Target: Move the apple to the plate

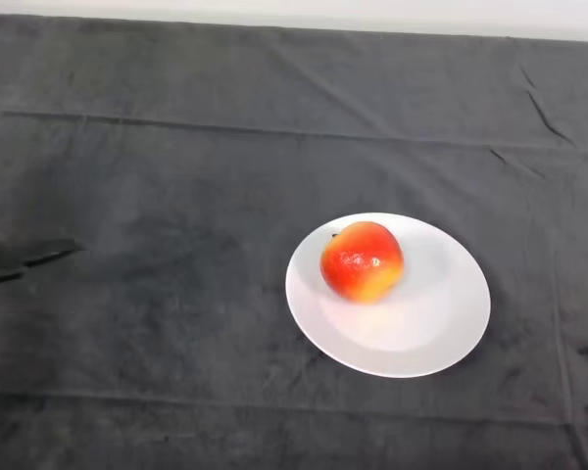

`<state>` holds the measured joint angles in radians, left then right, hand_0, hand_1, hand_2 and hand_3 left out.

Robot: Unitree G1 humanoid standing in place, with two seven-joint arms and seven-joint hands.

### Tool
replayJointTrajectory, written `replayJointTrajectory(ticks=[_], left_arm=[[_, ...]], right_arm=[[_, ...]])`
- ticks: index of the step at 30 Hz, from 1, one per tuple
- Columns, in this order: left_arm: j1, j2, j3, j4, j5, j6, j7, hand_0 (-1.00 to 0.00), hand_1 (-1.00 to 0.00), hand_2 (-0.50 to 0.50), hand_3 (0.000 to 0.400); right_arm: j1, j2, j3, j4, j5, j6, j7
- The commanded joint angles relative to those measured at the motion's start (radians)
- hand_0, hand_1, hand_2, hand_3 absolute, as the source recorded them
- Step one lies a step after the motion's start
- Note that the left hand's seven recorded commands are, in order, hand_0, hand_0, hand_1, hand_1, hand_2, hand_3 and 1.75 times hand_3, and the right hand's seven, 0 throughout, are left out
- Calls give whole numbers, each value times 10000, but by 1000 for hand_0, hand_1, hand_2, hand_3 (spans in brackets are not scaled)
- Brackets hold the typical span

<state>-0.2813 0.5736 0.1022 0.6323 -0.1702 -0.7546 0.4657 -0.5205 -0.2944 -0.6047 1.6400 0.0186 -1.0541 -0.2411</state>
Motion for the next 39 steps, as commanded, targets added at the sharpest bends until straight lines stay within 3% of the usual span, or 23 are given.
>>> replayJointTrajectory(ticks=[1, 15, 24, 39], left_arm=[[426, 385, 335, 262, -41, -221, 158, 0, 0, 0, 0], [279, 271, 1347, 1213, 37, -669, 280, 0, 0, 0, 0], [23, 384, 1869, 2218, -47, -1134, -29, 0, 0, 0, 0], [-521, 174, 2200, 3240, 415, -1494, 169, 0, 0, 0, 0]], right_arm=[[1081, 749, -70, 869, 122, 898, -1], [1077, 746, -66, 883, 125, 889, -1], [1072, 744, -69, 897, 122, 879, -1], [1064, 739, -85, 924, 109, 861, -3]])
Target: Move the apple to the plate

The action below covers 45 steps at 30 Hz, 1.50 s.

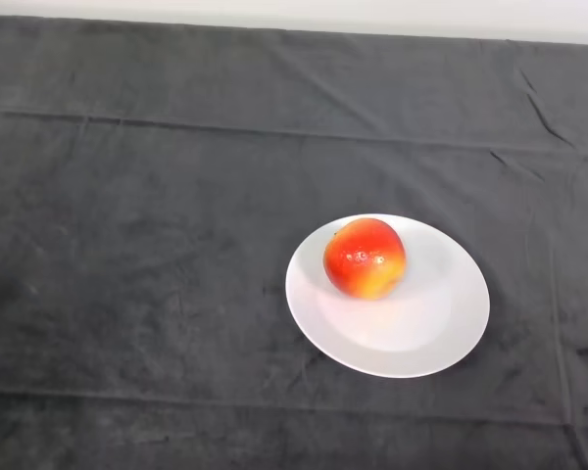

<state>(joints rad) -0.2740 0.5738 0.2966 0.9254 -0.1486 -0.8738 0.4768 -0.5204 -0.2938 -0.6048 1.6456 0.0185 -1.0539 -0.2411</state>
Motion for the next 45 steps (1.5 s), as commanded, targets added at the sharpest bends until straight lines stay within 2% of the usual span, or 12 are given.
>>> replayJointTrajectory(ticks=[1, 45], left_arm=[[-615, 162, 274, 344, 220, -318, 54, 0, 0, 0, 0], [-912, 4, 741, 850, 589, -667, -334, 0, 0, 0, 0]], right_arm=[[1063, 732, -85, 870, 109, 857, -3], [1057, 726, -133, 896, 58, 840, -9]])
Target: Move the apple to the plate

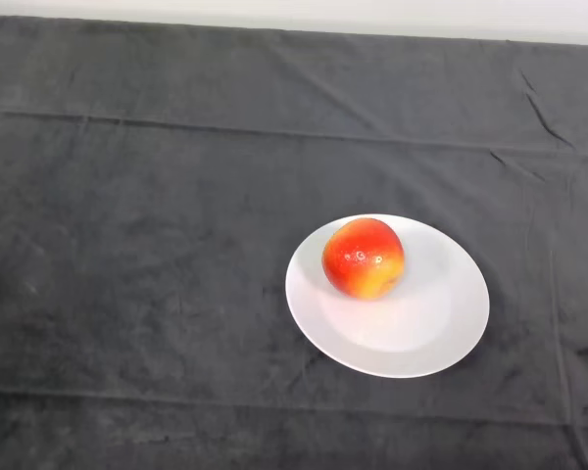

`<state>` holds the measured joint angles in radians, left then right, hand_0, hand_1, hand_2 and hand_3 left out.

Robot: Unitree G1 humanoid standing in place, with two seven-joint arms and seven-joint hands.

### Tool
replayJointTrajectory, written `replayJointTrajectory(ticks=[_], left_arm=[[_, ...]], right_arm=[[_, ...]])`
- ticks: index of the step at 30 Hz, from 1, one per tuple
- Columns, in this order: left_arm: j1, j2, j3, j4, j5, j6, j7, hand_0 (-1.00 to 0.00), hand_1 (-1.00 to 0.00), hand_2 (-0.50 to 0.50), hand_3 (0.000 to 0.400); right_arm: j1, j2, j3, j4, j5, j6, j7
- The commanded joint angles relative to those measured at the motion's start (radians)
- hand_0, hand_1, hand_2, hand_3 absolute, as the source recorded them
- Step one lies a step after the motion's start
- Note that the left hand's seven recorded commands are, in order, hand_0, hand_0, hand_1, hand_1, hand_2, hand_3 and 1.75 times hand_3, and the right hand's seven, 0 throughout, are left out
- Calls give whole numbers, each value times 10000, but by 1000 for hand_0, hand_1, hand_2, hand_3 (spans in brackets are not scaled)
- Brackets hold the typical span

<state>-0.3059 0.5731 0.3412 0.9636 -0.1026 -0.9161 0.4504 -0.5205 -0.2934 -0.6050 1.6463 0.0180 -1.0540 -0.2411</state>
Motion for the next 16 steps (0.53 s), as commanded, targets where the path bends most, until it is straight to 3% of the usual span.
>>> replayJointTrajectory(ticks=[1, 16], left_arm=[[-602, 4, 299, 474, 141, -245, -70, 0, 0, 0, 0], [-668, -40, 396, 521, 204, -259, -178, 0, 0, 0, 0]], right_arm=[[1058, 721, -132, 888, 62, 841, -9], [1056, 712, -147, 881, 49, 855, -4]])
